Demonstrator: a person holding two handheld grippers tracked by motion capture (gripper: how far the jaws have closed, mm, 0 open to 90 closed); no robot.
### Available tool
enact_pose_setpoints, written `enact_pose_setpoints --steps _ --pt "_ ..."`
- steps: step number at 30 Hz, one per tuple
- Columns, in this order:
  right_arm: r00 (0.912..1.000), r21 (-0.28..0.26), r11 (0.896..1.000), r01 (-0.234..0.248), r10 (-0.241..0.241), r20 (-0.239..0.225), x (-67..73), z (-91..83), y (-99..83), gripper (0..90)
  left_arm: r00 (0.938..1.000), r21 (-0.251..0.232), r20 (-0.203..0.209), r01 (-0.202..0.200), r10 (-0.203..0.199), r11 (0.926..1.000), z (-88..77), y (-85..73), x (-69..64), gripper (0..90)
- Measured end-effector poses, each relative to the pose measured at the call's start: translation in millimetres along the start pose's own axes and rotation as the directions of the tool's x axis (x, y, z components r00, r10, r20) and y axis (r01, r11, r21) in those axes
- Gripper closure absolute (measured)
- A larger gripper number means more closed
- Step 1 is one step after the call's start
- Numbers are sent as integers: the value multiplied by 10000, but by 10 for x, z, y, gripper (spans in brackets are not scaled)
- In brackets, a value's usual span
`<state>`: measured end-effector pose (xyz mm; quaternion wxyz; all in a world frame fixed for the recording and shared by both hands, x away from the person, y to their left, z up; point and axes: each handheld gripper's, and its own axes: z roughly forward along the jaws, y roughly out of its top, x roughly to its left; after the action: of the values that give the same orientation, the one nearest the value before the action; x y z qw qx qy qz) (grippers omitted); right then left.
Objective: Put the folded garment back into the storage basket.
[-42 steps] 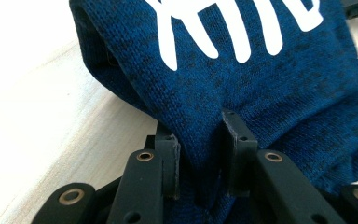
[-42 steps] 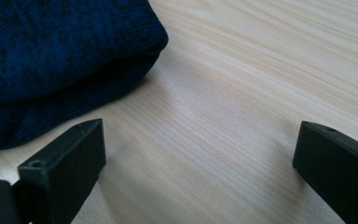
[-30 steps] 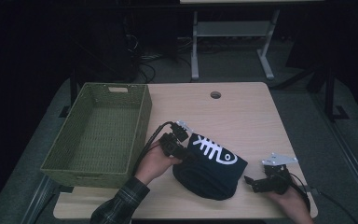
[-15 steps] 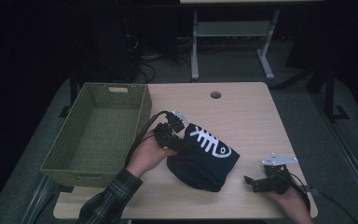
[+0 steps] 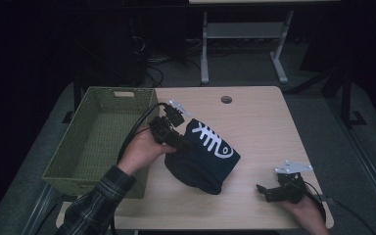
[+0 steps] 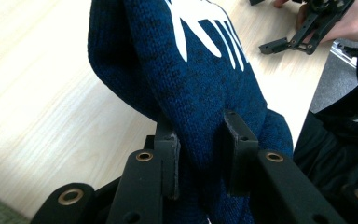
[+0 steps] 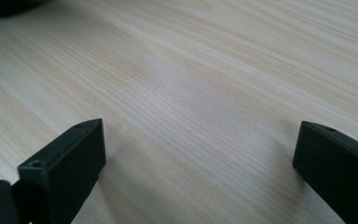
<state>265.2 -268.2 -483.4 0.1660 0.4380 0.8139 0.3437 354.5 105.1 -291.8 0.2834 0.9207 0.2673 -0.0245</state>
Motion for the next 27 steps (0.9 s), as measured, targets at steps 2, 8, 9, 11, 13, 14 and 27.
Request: enact_pose_setpoints --steps 2,8,9,11,13,14,27 --pt "10000 -2 10000 0 0 -2 0 0 0 20 10000 -23 -87 1 -1 10000 -87 5 13 711" --pt "10000 0 10000 -1 1 -1 0 0 0 21 9995 -164 -323 24 -29 9999 -322 -4 57 711" --pt "10000 0 10000 1 -1 -2 0 0 0 20 9993 -196 -369 46 -53 9998 -359 -5 61 710" --pt "10000 1 10000 -1 1 -2 0 0 0 21 9992 -247 -392 39 -49 9997 -436 -5 70 711" --pt "10000 0 10000 -2 2 -1 0 0 0 21 9990 -330 -448 70 -85 9994 -513 -10 72 711" --pt "10000 1 10000 -7 7 1 0 0 0 21 9989 -362 -457 82 -99 9993 -564 -14 78 710" --pt "10000 -3 10000 3 -3 1 -1 0 0 21 9921 -983 -1051 580 -683 9935 -1168 -174 190 710"
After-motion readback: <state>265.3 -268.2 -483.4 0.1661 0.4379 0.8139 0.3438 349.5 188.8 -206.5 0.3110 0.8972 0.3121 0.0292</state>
